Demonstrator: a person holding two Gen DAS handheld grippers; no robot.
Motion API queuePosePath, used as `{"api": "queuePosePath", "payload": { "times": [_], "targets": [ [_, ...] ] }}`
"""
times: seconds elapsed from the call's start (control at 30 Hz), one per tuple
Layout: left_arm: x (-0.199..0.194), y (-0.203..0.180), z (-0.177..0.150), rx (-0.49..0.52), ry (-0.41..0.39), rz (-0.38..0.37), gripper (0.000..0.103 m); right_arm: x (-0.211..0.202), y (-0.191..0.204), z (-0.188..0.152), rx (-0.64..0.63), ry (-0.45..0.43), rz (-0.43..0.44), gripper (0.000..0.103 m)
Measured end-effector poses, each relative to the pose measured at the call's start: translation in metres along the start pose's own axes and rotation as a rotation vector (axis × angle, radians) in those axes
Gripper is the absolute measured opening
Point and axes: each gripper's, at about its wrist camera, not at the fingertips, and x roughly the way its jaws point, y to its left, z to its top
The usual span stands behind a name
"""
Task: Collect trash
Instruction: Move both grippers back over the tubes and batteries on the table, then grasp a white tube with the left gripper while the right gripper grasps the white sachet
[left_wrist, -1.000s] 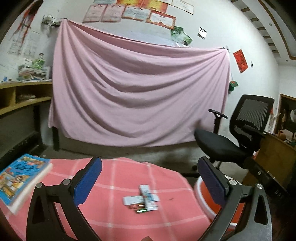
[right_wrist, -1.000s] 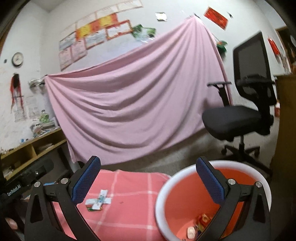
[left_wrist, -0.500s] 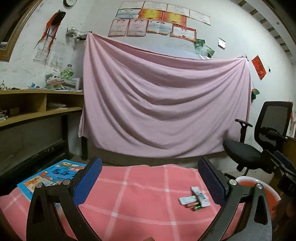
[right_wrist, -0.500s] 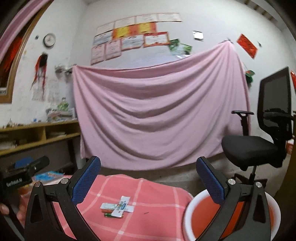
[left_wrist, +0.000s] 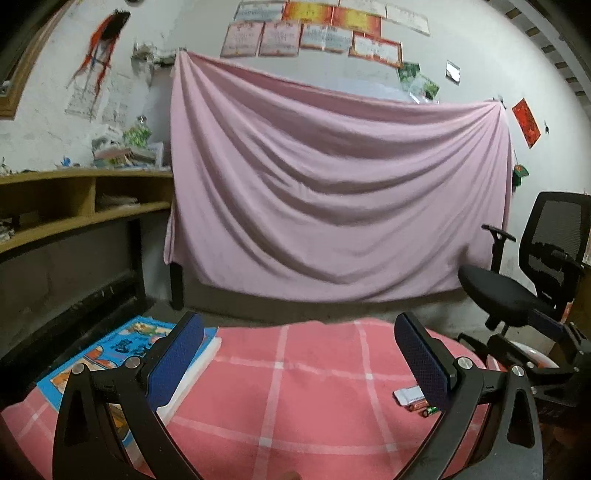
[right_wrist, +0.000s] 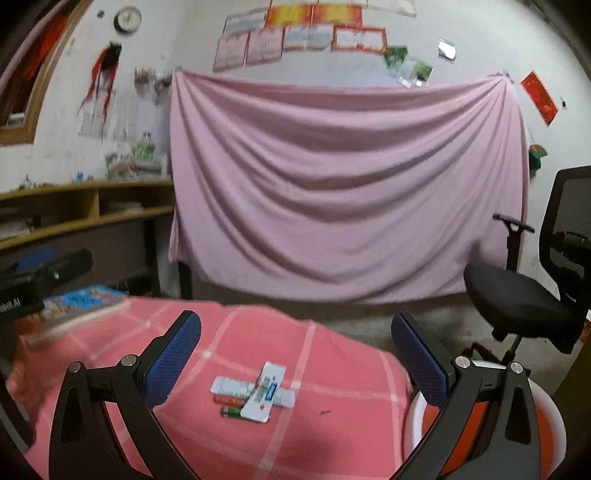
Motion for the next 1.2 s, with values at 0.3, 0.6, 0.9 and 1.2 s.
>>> {"api": "queuePosePath", "payload": {
  "times": [0.3,0.6,0.9,1.2],
  "targets": [
    [0.046,-0.015,-0.007,0.020,0.247,0.021,0.100,0.058,-0.004,-0.018,0.055,0.358,0.033,0.086],
    [0.071,-0.033,-0.020,0.040,0.379,-0.035,0.089,0.073,-0.005,-0.028,0.077,0.493,0.090,0.041],
    [0.112,-0.043,-0.028,-0.016,0.595,-0.162,0.050,0.064,-0.019,-0.030,0.130,0.508,0.101,0.010],
    [0.137,-0.082,-0.033,0.086,0.670,-0.271,0.045,0.059,-0.040,-0.032,0.183,0.512,0.090,0.009]
  ]
}}
